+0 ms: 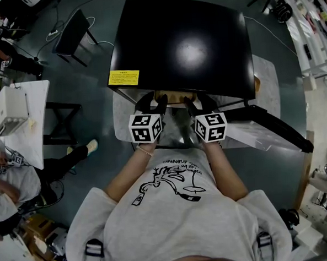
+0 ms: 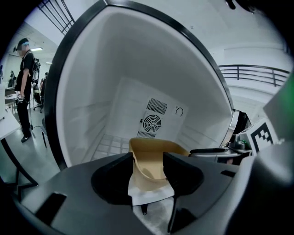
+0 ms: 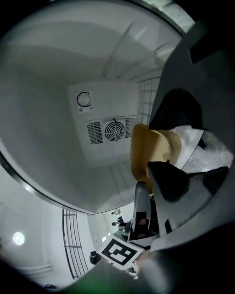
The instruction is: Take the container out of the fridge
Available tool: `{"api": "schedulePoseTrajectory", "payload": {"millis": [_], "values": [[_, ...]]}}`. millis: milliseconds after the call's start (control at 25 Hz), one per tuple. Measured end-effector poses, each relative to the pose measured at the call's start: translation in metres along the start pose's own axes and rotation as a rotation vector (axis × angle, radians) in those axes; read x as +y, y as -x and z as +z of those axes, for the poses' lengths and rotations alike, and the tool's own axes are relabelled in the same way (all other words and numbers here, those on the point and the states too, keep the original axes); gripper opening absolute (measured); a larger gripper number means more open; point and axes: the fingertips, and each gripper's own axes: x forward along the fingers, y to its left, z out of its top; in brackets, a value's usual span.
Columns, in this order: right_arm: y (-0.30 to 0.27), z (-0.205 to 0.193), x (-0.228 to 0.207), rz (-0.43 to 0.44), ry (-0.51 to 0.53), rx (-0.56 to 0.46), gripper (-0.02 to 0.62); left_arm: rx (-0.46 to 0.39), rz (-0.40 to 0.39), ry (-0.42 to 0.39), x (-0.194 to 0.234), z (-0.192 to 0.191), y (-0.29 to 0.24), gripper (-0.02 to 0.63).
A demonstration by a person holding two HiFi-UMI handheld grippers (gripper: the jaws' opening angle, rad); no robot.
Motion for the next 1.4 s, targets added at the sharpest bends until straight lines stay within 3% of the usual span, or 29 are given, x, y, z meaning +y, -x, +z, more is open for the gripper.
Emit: {"api": "schedulePoseTrajectory", "payload": {"millis": [1400], "values": [[0.037, -0.019, 0.038, 0.020, -0.004, -0.005, 0.225, -0.025, -0.016, -0.018, -0.009, -0.012, 0.050, 0.206]]}}
